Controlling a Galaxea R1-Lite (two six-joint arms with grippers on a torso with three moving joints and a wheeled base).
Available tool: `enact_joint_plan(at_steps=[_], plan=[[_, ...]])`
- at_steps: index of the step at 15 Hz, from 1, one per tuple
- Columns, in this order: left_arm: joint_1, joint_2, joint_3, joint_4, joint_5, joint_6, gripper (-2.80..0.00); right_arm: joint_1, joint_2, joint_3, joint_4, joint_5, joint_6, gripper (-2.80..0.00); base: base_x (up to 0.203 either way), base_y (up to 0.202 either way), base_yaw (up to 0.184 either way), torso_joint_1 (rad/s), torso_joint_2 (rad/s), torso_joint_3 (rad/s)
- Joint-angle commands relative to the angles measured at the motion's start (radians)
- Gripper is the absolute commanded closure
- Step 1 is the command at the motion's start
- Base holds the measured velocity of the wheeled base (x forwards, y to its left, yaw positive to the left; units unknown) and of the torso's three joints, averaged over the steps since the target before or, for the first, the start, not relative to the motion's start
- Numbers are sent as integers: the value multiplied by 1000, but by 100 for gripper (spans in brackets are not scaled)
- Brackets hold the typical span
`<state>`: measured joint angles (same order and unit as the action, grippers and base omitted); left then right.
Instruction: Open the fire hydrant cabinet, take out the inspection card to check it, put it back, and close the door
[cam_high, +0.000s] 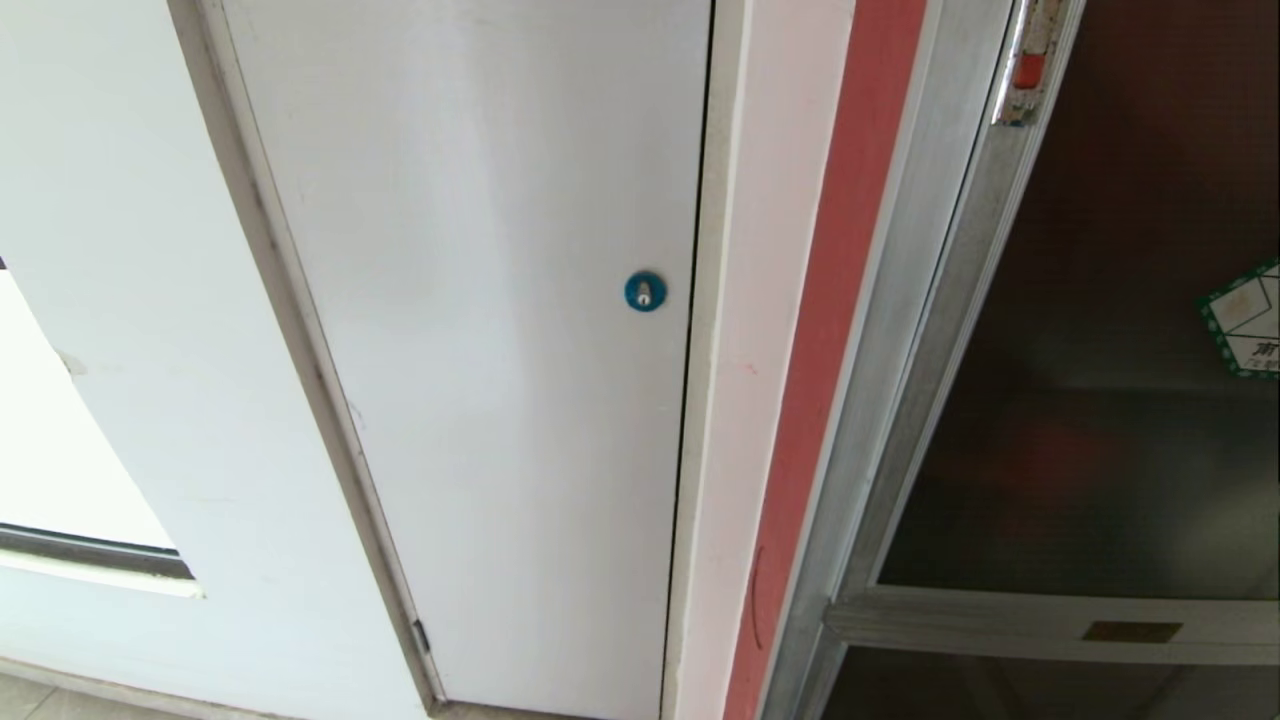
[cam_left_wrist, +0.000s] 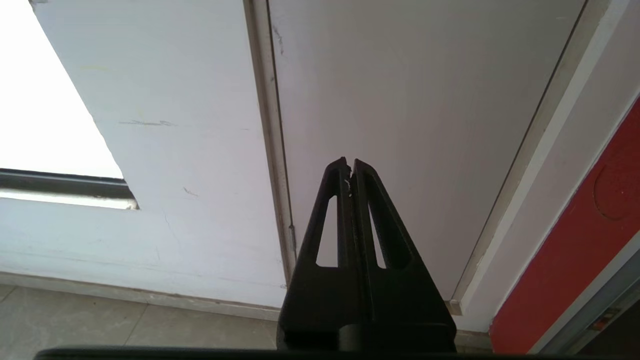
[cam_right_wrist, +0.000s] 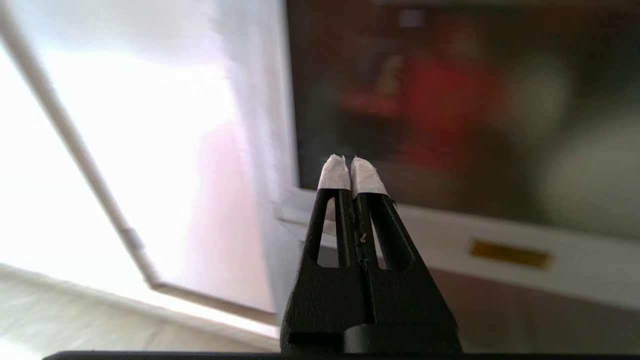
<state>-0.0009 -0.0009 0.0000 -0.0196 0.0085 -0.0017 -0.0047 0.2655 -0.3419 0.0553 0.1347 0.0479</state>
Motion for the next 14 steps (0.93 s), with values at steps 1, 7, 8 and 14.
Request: enact_joint_plan(at_steps=[1, 7, 8, 14], plan=[[1, -1, 6, 0, 1, -1, 0, 0, 208, -114, 1, 58, 10, 0, 0, 0, 0, 0, 0, 0], [1, -1, 6, 0, 1, -1, 0, 47, 724, -544, -47, 185, 102, 0, 0, 0, 0, 0, 0, 0], [1, -1, 6, 0, 1, 0, 0, 80, 783, -606, -49, 191, 114, 0, 0, 0, 0, 0, 0, 0], [0, -1, 6, 0, 1, -1, 0, 175, 963, -930, 40, 201, 193, 0, 0, 0, 0, 0, 0, 0]])
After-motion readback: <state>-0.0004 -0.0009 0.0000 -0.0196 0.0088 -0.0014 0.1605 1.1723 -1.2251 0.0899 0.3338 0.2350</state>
